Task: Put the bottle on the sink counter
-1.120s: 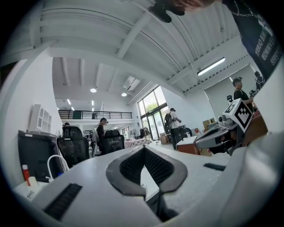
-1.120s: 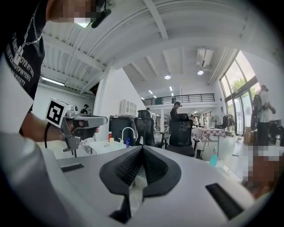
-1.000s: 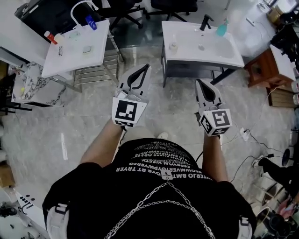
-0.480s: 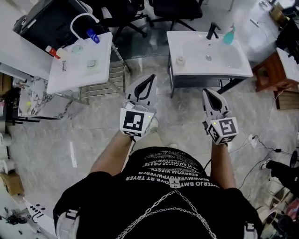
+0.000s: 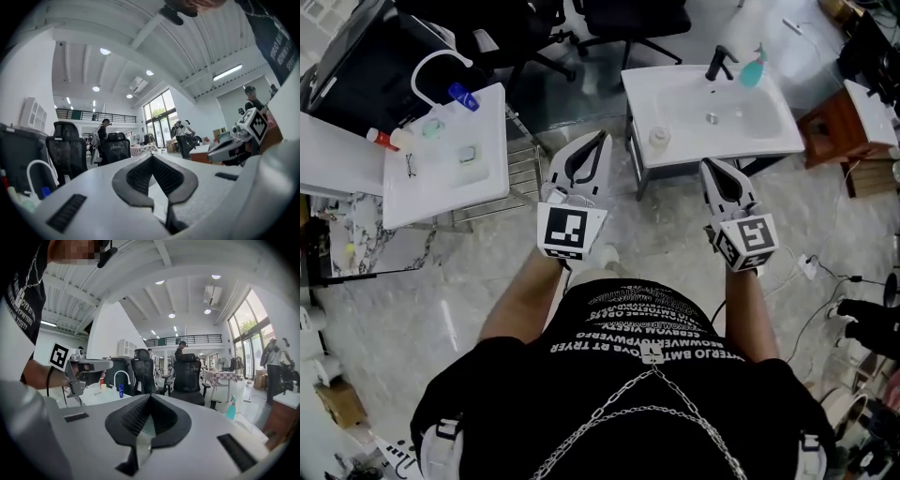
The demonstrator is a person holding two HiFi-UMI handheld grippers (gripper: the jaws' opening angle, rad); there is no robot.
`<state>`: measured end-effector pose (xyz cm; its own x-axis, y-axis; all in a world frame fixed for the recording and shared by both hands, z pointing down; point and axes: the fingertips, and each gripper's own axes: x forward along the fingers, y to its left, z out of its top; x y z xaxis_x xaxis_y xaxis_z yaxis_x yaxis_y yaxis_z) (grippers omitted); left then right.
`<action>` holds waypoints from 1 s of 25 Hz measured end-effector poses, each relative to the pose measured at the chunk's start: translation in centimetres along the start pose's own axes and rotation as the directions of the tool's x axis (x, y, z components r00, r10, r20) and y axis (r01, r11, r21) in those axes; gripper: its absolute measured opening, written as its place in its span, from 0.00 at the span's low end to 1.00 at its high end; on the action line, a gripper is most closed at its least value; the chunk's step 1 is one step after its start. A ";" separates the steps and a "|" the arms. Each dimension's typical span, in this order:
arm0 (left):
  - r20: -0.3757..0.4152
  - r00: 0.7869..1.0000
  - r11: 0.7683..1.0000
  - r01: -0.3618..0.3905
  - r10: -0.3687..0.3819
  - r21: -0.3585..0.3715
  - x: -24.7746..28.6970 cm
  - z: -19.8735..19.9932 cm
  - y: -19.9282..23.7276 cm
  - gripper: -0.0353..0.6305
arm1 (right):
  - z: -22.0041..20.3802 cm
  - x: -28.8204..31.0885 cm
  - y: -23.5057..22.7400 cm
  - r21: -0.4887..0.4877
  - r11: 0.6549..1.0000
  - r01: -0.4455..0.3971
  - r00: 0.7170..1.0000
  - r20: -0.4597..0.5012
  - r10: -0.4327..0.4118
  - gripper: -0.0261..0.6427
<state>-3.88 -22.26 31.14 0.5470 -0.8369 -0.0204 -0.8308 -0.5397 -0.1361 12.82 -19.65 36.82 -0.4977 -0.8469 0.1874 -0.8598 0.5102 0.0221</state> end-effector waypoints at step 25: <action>-0.019 0.999 0.999 0.042 -0.042 -0.030 14.3 -8.7 7.3 0.06 | -15.7 16.6 -5.8 0.056 0.995 -0.079 0.974 -0.208 0.089 0.39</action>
<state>-3.04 -38.95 38.49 0.5796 -0.8149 0.0040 -0.8100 -0.5766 -0.1071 11.33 -34.25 55.18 -0.5374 -0.7482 0.3891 -0.8229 0.5662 -0.0479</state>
